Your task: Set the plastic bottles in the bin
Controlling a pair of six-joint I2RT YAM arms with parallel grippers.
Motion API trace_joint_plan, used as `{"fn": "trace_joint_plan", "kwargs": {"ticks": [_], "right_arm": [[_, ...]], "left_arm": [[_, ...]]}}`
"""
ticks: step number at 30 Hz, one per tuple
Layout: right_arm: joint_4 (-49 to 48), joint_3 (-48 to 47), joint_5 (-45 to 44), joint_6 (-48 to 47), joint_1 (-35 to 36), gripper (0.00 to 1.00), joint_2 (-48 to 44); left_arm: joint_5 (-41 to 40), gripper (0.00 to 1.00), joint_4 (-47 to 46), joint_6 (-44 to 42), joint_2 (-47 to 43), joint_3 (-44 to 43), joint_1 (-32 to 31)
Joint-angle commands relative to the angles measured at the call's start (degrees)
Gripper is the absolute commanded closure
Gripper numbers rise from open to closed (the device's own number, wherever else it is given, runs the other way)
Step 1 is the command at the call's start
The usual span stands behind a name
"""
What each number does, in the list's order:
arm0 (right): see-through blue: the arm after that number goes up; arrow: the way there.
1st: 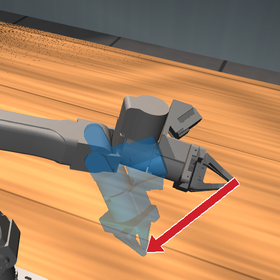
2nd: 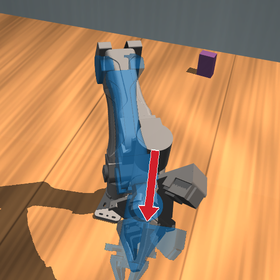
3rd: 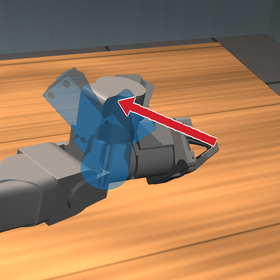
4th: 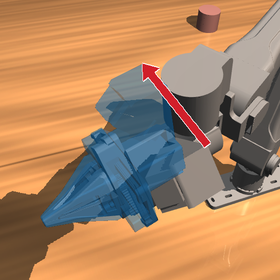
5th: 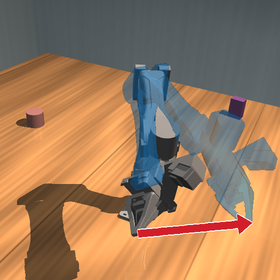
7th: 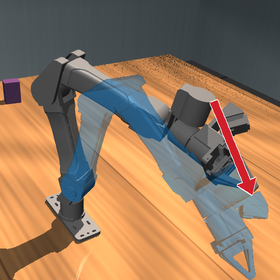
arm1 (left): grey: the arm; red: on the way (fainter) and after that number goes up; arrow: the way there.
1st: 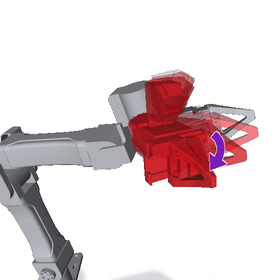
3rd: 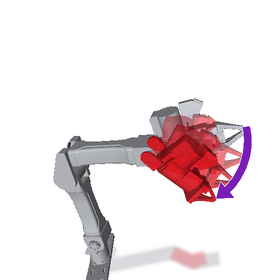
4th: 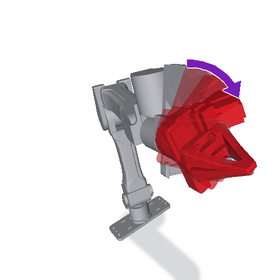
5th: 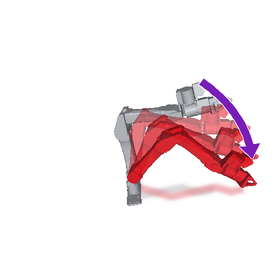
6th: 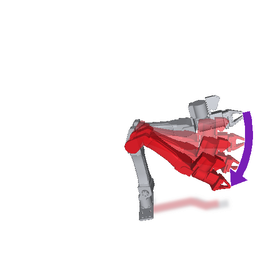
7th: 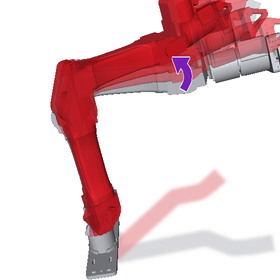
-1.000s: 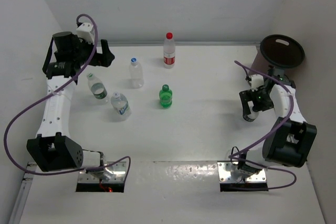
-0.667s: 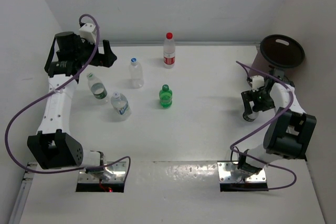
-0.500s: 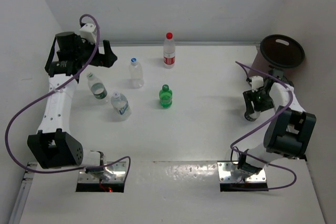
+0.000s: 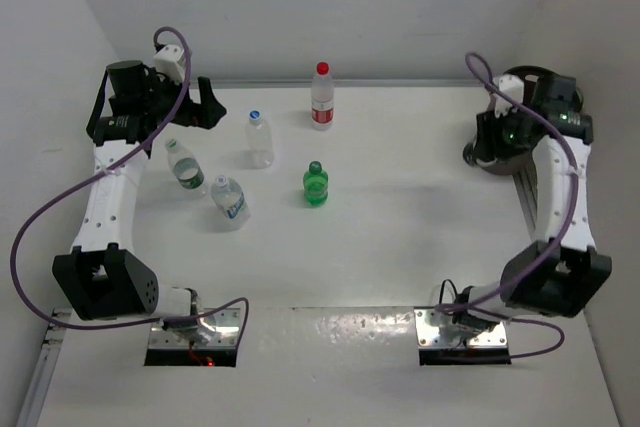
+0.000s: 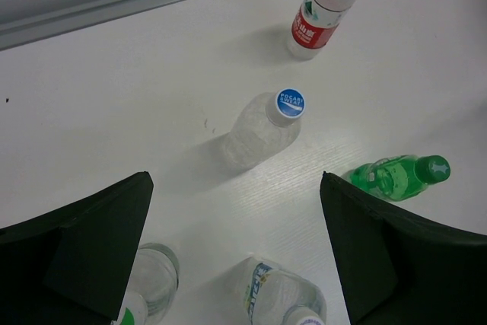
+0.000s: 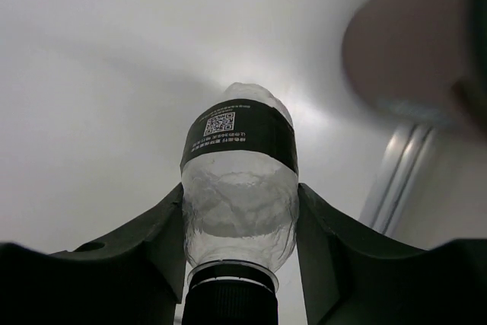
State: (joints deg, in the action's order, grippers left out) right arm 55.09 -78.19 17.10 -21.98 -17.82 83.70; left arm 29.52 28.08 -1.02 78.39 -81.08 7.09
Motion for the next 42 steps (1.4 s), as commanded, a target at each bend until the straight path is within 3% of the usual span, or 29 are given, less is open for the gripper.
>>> {"fn": "trace_joint_plan", "kwargs": {"ticks": [1, 5, 9, 18, 22, 25, 27, 31, 33, 36, 39, 40, 41, 42], "right_arm": [[-0.15, -11.5, 7.6, 6.49, 2.26, 0.71, -7.31], [-8.84, -20.49, -4.83, 11.25, 3.06, 0.72, -6.28], [-11.41, -28.84, -8.92, 12.14, -1.15, 0.72, -2.14], [-4.3, -44.93, -16.56, 11.69, -4.59, 0.71, 16.55], [-4.29, -46.96, -18.85, 11.69, -4.32, 0.71, 20.79], [-1.94, -49.07, -20.35, 11.61, -3.71, 0.59, 24.12], [-0.43, -50.12, -21.4, 11.78, -3.62, 0.42, 26.15], [1.16, -49.69, -19.84, 13.27, -3.62, 0.18, 25.82], [0.81, -48.11, -18.43, 13.98, -3.19, 0.15, 23.54], [-0.07, -47.14, -17.37, 13.8, -1.34, 0.13, 21.77], [0.98, -47.49, -15.97, 14.5, -0.02, 0.13, 19.75], [1.33, -46.62, -14.57, 15.29, 0.07, 0.13, 18.18], [1.42, -46.09, -13.08, 15.3, 0.24, 0.12, 17.38], [1.25, -44.69, -12.36, 16.69, 0.33, 0.12, 16.76]], "left_arm": [[2.73, 0.01, -1.97, 0.05, 0.01, -0.13, -0.5], [3.27, 0.01, -1.97, 0.05, 0.01, -0.66, -0.5], [3.27, 0.01, -1.97, 0.05, -0.52, -0.66, -0.5], [3.27, 0.01, -2.5, 1.1, -0.52, -1.19, -0.5], [3.79, 0.01, -2.5, 1.1, -1.13, -0.58, -0.5], [3.79, 0.01, -2.5, -0.38, -2.54, 0.65, -0.5], [3.79, 0.01, -2.5, -2.23, -3.85, 1.18, -1.03], [14.31, 0.01, -2.5, -8.46, -6.06, 1.19, -1.03], [20.98, 0.01, -1.98, -11.27, -6.06, 1.19, -2.25], [21.72, 0.01, -1.19, -12.95, -5.1, 0.4, -8.29], [16.03, 0.03, 2.33, -15.67, -2.81, -0.31, -14.63], [12.18, 0.1, 3.03, -17.42, -2.8, 0.47, -19.26], [9.88, 0.1, 3.04, -17.96, -2.19, 1.27, -21.57], [7.42, 0.19, 3.04, -17.97, -2.19, 2.84, -23.68]]}}
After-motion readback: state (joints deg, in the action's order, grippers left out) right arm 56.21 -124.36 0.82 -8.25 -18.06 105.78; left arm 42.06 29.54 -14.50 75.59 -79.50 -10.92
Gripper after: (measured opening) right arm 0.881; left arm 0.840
